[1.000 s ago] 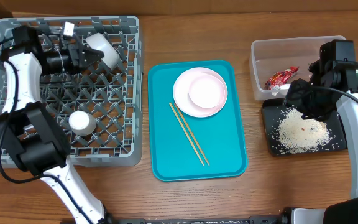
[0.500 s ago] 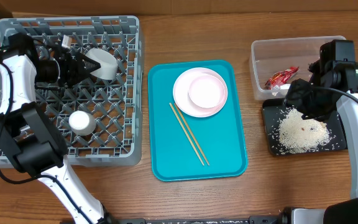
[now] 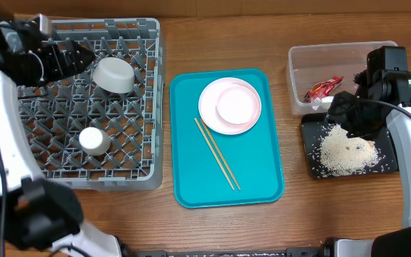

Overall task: Sort waste into correct bins and load items into the dishwasher
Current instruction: 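Move the left gripper back over the tray to the chopsticks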

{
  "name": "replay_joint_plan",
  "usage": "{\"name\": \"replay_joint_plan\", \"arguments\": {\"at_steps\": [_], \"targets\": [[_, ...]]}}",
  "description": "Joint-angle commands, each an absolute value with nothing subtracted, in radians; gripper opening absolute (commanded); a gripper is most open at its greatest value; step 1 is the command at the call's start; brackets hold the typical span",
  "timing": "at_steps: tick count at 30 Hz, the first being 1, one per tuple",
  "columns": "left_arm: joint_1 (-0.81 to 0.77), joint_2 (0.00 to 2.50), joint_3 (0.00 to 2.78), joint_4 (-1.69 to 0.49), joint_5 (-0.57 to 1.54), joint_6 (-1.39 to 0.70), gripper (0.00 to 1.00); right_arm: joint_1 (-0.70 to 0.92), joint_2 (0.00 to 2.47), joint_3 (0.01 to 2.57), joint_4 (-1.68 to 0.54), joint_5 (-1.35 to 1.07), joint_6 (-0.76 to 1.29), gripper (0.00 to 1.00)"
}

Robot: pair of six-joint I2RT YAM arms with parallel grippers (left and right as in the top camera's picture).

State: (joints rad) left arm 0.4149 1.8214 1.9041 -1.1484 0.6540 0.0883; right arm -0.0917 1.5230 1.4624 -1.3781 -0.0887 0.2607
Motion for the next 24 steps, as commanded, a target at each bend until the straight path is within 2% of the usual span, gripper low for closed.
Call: {"name": "replay_joint_plan", "arguments": {"at_steps": [1,6,12,16,24], "targets": [[0.348,1.728,1.922,-1.202,0.527,0.02,1.0,-0.097,1.515,1.473,-1.391,-0.032,0.255,0.61],[0.158,1.684,1.921,-1.368,0.296,-0.099,1.0,-0.097,1.515,1.473,-1.404,0.018,0.255,0.64],[-0.041,1.687,1.869,-1.468,0.27,-0.389,1.0,-0.097,1.515,1.473,-1.404,0.018,0.254,0.68],[-0.171,1.687,1.797,-1.46,0.269,-0.619,1.0,-0.097,1.515,1.473,-1.404,0.018,0.254,0.7],[-0.385,1.688,1.56,-1.284,0.209,-0.907,1.0,-0.097,1.515,1.473,-1.402,0.018,0.254,0.71]]}}
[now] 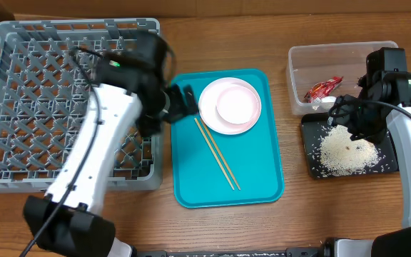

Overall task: Sort waste into correct bins and load items into the dishwasher
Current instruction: 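Move the left gripper back over the tray to the chopsticks, then grasp one wooden chopstick with the left gripper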

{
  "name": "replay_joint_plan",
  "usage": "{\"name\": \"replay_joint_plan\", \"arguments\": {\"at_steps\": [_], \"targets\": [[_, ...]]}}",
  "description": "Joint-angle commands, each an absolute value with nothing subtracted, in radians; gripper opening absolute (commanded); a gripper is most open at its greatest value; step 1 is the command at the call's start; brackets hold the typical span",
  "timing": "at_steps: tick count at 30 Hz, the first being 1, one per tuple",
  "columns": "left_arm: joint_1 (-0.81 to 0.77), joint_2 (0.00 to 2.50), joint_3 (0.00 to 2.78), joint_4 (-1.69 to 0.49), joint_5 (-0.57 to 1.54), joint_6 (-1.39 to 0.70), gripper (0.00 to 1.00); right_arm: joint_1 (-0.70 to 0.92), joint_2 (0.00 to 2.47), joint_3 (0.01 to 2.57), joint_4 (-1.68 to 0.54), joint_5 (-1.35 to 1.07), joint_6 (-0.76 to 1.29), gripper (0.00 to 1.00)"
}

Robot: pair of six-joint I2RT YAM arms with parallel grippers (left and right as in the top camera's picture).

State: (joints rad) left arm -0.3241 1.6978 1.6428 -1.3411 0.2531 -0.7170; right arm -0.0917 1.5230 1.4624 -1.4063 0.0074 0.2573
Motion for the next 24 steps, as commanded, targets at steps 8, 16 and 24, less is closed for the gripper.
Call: {"name": "replay_joint_plan", "arguments": {"at_steps": [8,16,24], "targets": [[-0.519,1.689,1.315,-1.037,0.129,-1.066,1.0,-0.097,1.515,1.473,-1.402,0.018,0.255,0.72],[-0.585,1.698,1.162,-0.849,0.001,-1.108,1.0,-0.097,1.515,1.473,-1.402,0.018,0.255,0.72],[-0.638,1.757,1.142,-0.785,-0.057,-1.108,1.0,-0.097,1.515,1.473,-1.402,0.018,0.255,0.73]]}}
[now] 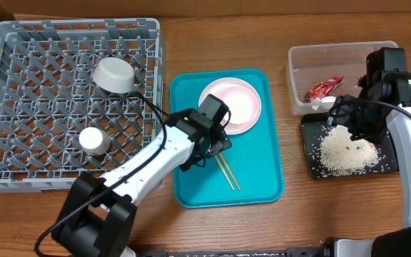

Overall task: Sort waste into correct bins and load items into the dishwasher
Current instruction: 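Grasp one wooden chopstick with the left gripper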

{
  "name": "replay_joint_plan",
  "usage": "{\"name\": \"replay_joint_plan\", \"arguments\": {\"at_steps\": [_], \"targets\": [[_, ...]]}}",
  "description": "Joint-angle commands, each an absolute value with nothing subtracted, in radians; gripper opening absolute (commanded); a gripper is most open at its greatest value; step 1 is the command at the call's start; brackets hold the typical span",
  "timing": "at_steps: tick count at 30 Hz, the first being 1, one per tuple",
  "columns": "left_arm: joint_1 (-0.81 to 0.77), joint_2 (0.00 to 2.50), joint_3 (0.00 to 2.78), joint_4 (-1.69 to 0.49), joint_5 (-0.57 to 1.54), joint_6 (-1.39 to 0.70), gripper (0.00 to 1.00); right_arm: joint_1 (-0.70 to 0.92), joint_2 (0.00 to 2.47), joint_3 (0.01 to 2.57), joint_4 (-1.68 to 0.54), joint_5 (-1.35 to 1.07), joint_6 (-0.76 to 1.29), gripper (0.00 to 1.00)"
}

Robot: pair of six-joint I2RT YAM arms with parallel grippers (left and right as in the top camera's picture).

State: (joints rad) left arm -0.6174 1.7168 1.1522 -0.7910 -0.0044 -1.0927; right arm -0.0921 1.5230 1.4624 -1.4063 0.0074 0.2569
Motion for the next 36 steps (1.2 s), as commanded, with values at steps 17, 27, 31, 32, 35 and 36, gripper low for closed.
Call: {"name": "replay_joint_plan", "arguments": {"at_steps": [17,27,31,32,35,36], "targets": [[-0.642,1.881,1.142,-0.8,-0.055,-1.16,0.98,-0.097,1.515,1.473,-1.402,0.018,0.255,0.75],[-0.642,1.882,1.142,-0.803,-0.055,-1.16,0.3,-0.097,1.515,1.473,-1.402,0.018,0.255,0.75],[-0.642,1.882,1.142,-0.803,-0.055,-1.16,0.12,-0.097,1.515,1.473,-1.402,0.018,0.255,0.75],[-0.642,1.882,1.142,-0.803,-0.054,-1.16,0.08,-0.097,1.515,1.473,-1.402,0.018,0.255,0.75],[-0.642,1.884,1.142,-0.803,-0.052,-1.16,0.05,-0.097,1.515,1.473,-1.403,0.018,0.255,0.76],[-0.642,1.884,1.142,-0.803,-0.052,-1.159,0.04,-0.097,1.515,1.473,-1.403,0.018,0.255,0.76]]}}
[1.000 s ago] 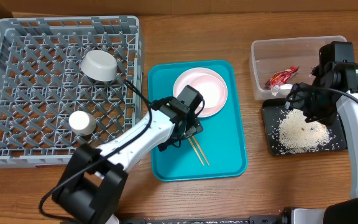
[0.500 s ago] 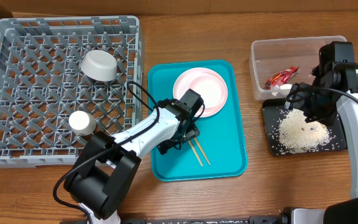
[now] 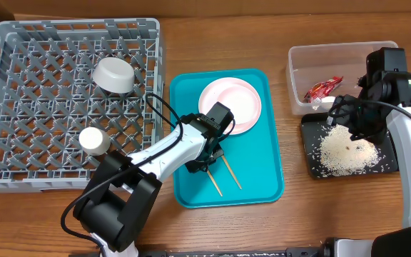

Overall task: Sort waste into correct bins and load items into the dishwasher
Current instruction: 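Grasp one wooden chopstick with the left gripper, then carry the chopstick to the rack and stand it in a slot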

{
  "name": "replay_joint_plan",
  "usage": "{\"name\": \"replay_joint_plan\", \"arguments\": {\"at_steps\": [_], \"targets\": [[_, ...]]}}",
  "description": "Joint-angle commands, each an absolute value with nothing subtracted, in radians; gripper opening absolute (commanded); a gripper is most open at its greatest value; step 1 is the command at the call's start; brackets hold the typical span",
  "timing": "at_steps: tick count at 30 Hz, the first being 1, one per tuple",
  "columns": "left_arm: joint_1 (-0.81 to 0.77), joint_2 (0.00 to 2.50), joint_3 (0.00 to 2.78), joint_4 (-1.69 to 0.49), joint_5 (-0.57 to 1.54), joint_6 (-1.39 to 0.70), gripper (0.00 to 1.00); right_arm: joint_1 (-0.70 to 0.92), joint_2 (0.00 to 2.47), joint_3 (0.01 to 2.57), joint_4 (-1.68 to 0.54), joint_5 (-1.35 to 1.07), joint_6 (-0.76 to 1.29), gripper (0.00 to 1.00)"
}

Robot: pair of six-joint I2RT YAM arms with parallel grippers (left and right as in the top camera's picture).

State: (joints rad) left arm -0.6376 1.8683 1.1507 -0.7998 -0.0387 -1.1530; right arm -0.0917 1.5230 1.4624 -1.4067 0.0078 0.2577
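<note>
Two wooden chopsticks [image 3: 232, 176] lie on the teal tray [image 3: 262, 182], their near ends spread apart. My left gripper [image 3: 209, 155] is down on their upper part, just below the pink plate [image 3: 227, 96]; its fingers are hidden under the wrist, so its state does not show. A smaller pink dish [image 3: 240, 106] sits on the plate. In the grey dish rack [image 3: 20, 153] are a white bowl [image 3: 114, 74] upside down and a white cup [image 3: 93, 140]. My right gripper [image 3: 341, 114] hangs over the black tray's [image 3: 312, 168] far edge, fingers apart, holding nothing.
A clear bin [image 3: 334, 51] at the back right holds a red wrapper [image 3: 323, 88]. A heap of rice [image 3: 347, 150] lies on the black tray. Bare wooden table lies between the teal tray and the right-hand containers.
My left gripper has shifted slightly down the tray along the chopsticks. Their near ends, close together before, now lie spread apart. The right arm has not moved.
My left arm was first at the rack's far left corner. Then it was over the rack's right side, reaching toward the teal tray, hiding the bowl and cup. Then it was down on the chopsticks below the plate, where it stays. The right gripper has stayed over the black tray.
</note>
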Motion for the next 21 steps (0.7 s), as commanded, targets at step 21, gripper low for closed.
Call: {"name": "replay_joint_plan", "arguments": {"at_steps": [21], "targets": [[-0.526,1.764,1.539,-1.108,-0.131,-0.507,0.04,-0.097,1.515,1.473,-1.404,0.018,0.254,0.76]]}}
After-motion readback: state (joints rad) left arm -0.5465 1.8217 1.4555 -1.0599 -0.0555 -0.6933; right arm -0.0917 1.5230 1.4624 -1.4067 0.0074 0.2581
